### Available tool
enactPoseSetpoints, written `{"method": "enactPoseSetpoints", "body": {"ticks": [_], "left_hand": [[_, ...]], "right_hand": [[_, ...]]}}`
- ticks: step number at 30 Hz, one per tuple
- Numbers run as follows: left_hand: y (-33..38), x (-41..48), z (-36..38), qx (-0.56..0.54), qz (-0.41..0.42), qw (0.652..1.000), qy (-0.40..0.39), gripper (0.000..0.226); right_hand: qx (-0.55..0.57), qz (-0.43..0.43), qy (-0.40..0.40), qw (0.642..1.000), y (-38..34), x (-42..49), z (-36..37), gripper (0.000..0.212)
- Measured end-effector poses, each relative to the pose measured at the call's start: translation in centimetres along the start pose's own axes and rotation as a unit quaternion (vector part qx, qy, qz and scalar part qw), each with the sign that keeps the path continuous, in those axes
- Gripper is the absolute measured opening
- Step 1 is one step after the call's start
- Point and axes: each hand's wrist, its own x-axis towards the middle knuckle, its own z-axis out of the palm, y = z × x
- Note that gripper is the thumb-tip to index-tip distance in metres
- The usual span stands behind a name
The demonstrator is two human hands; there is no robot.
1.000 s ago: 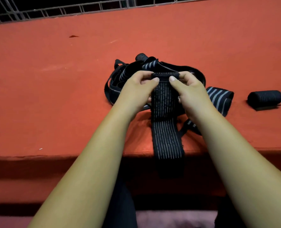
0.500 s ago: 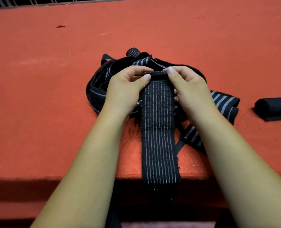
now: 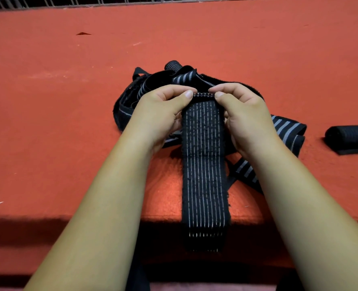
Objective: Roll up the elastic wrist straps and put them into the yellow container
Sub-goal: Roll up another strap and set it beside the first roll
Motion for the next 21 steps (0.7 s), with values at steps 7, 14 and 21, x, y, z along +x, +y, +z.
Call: {"method": "enactPoseSetpoints", "body": {"ticks": [7,14,21], "left_hand": [[0.3,-0.3,0.6,-0.048,-0.007,0.999,0.018,0.020],[0.3,0.1,0.4,-0.013,0.013,0.999,0.042,0.031],[0.6,-0.2,0.6,-0.018,-0.006,1.000,0.019,0.020]], "right_hand": [[-0.009,-0.020,0.020,1.000,-0.4,-0.6,0.2,0.022],[-0.073,0.007,-0.011,0.997,-1.0,-0.8,-0.2,0.014],[-0.047,-0.038,-0.009,0.998,-0.7,-0.7,-0.3,0.012]]}}
